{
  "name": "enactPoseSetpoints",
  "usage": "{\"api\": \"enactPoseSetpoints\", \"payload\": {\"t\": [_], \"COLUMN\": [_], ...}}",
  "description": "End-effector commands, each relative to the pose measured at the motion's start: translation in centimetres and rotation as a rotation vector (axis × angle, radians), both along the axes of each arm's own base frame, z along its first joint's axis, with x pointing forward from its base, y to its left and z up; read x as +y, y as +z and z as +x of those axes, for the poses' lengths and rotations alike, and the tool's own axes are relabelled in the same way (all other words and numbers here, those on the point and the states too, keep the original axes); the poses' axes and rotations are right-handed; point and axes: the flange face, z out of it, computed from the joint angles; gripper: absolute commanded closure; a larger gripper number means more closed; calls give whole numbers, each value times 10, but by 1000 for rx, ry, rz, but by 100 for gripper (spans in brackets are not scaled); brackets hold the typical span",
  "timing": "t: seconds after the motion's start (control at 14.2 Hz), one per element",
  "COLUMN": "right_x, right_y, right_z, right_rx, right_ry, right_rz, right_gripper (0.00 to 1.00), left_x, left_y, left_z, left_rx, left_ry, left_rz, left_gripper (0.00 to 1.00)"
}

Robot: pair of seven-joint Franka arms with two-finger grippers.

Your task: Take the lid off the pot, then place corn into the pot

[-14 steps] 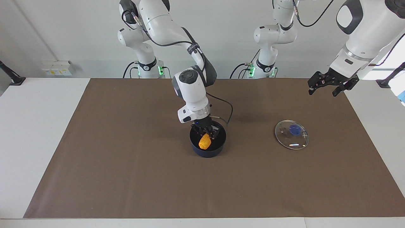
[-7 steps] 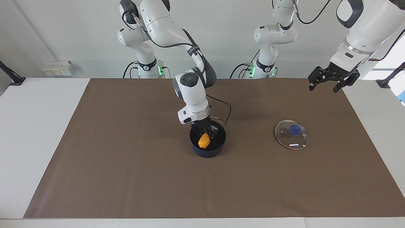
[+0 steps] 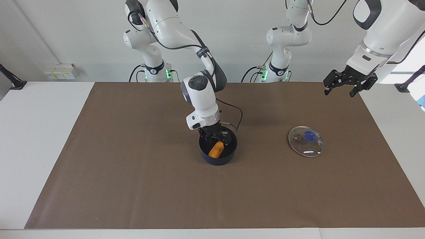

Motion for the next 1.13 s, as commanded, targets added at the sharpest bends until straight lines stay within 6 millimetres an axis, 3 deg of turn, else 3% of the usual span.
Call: {"api": "enactPoseSetpoints", "payload": {"t": [0.0,0.07,0.28,0.42,0.77,1.06], "right_x": [-5,-6,-17,-42,-148,-223], "right_y": [16,20,65,93,140,185], "right_z": [9,10,16,20,33,17], "right_rx": [-38,-46,-110,-139,-92,-28], "right_ry": [8,7,32,32,118,170], "right_rz": [32,35,51,52,-27,-65], "right_gripper": [0,0,0,0,0,0], "left_x": [3,4,3,3,3,4], "left_y": [1,1,1,1,1,1], "left_z": [-7,-7,-7,-7,-7,-7], "left_rx": [7,7,7,7,7,7], "left_ry": [2,4,3,3,3,4], "left_rz": [-6,-6,-6,-6,-6,-6], "left_gripper": [0,0,0,0,0,0]}}
